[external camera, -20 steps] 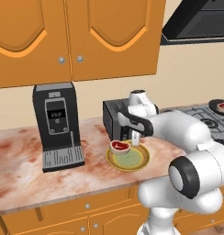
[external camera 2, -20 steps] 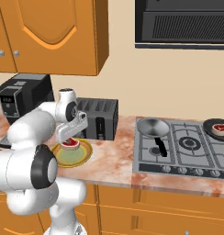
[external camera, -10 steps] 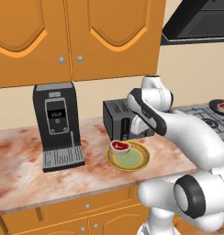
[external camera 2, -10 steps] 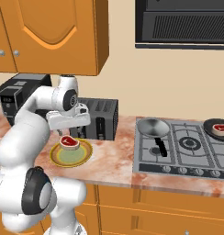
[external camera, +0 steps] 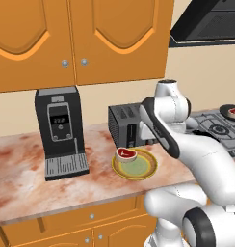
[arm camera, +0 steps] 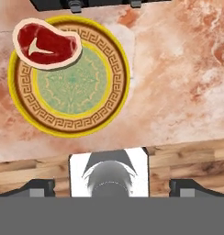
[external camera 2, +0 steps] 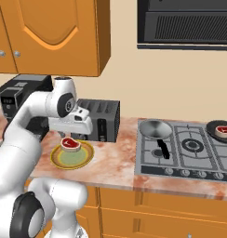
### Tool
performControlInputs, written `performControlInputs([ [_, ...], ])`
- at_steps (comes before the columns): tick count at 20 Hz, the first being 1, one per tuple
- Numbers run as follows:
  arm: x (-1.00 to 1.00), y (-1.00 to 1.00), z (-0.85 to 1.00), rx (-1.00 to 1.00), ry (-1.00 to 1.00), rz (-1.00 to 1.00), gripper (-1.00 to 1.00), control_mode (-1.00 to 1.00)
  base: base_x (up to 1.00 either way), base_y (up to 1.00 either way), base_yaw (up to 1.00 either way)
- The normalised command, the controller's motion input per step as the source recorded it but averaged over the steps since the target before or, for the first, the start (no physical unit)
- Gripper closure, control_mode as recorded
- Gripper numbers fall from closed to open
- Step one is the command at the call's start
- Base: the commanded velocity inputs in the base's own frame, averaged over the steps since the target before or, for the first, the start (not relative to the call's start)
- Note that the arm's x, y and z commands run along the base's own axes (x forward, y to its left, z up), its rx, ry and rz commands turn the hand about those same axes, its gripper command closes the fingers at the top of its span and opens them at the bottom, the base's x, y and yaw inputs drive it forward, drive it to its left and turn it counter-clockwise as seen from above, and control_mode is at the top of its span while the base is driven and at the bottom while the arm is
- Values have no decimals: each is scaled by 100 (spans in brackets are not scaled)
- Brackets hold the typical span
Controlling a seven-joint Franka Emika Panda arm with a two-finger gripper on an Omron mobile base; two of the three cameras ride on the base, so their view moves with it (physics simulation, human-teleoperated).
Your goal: Place one of the steaks on the plate and the other in the bowl. Then place the bowl in the fridge.
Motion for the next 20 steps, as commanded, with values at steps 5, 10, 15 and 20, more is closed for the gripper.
performControlInputs([
  [5, -24, -1, 10, -1, 0, -3, -100, -100, 0, 0, 0],
  [10, 0, 0, 0, 0, 0, 0, -100, -100, 0, 0, 0],
  [15, 0, -33, -3, 0, 1, 0, -100, 100, 0, -34, 0],
  [20, 0, 0, 0, 0, 0, 0, -100, 100, 2, -94, 0],
])
